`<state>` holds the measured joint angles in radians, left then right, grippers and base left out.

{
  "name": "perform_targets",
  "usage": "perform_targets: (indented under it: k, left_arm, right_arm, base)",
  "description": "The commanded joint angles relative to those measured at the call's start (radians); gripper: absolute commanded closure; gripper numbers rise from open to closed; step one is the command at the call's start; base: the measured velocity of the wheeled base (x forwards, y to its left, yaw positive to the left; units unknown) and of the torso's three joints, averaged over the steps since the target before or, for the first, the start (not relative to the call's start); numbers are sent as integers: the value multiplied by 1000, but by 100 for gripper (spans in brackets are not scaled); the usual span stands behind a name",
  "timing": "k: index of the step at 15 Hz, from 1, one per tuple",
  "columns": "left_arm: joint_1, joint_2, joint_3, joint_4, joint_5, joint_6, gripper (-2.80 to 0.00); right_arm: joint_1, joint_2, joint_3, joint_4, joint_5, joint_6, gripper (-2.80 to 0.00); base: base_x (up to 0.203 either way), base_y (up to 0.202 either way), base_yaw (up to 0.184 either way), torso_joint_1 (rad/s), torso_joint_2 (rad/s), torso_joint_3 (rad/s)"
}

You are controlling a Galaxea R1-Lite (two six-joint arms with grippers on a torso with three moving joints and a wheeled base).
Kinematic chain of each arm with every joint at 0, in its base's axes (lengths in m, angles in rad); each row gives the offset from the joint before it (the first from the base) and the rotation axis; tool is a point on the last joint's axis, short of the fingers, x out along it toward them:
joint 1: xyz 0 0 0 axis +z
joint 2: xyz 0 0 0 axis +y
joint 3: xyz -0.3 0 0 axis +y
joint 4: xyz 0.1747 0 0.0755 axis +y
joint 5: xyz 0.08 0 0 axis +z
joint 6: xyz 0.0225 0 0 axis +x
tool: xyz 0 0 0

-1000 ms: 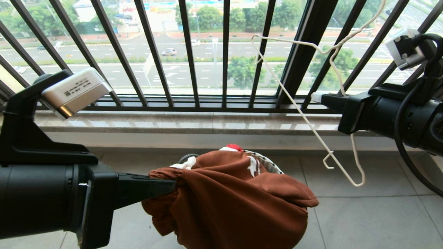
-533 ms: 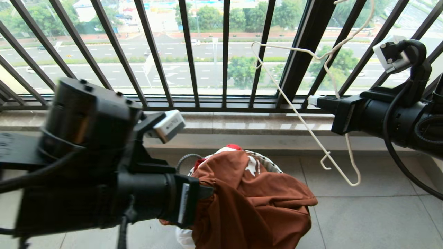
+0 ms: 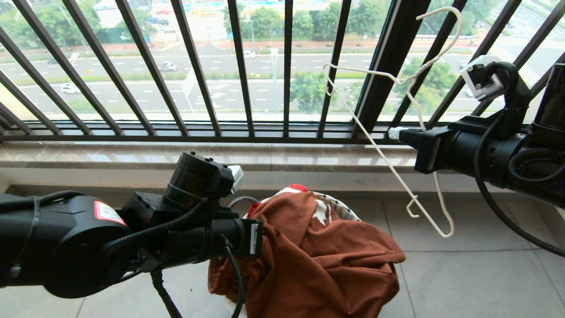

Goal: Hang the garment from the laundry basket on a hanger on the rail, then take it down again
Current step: Pick up clothes from the basket

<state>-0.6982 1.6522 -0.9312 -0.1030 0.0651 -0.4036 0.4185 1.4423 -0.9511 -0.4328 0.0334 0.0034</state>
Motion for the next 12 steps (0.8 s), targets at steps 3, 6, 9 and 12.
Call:
perform_targets:
  k: [3, 6, 9, 12]
  left_arm:
    - [83, 1, 78, -107, 69, -14, 0]
    - [124, 24, 104, -164, 70, -15, 0]
    - [124, 50, 105, -165, 68, -15, 0]
    - [123, 63, 95, -165, 65, -16, -280]
  right_arm:
    - [0, 6, 0, -3, 0, 0, 0]
    - [0, 6, 0, -3, 0, 0, 0]
    - [0, 6, 0, -3, -1, 0, 0]
    - [0, 4, 0, -3, -1, 0, 0]
  base:
    - [0, 0, 0, 0, 0, 0]
    - [0, 0, 0, 0, 0, 0]
    - [0, 0, 0, 0, 0, 0]
    - [0, 0, 0, 0, 0, 0]
